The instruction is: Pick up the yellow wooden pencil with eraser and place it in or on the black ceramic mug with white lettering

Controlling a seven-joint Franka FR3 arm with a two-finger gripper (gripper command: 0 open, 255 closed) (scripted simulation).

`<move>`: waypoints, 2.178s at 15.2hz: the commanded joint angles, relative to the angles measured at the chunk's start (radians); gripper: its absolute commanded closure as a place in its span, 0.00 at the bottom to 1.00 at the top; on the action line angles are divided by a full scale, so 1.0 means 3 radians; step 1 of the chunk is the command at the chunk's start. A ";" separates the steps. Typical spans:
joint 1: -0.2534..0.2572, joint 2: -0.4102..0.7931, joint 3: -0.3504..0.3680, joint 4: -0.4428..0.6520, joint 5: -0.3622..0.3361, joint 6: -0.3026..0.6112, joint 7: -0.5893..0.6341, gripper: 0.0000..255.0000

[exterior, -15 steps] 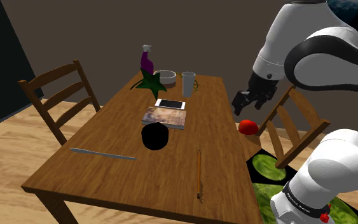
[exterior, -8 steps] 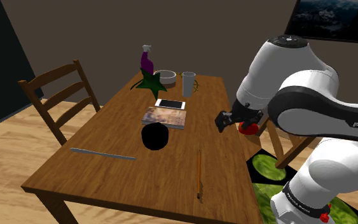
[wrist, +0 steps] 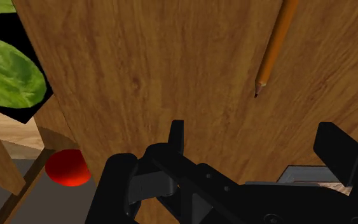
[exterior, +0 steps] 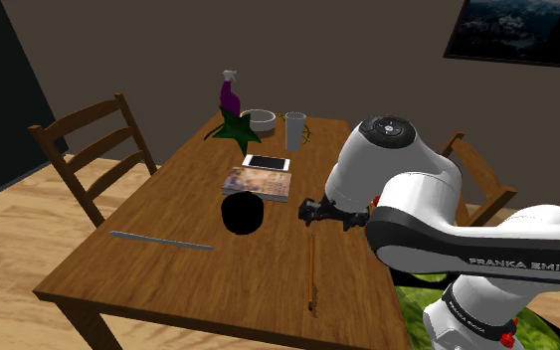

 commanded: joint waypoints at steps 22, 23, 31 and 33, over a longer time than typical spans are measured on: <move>-0.0588 0.0494 0.0769 0.0014 0.0073 0.0726 0.0415 1.00; -0.0591 0.0494 0.0765 0.0017 0.0071 0.0724 0.0411 1.00; -0.0462 0.0358 0.0554 0.0073 0.0044 0.0498 0.0348 1.00; -0.0418 0.0296 0.0460 0.0110 0.0026 0.0389 0.0317 1.00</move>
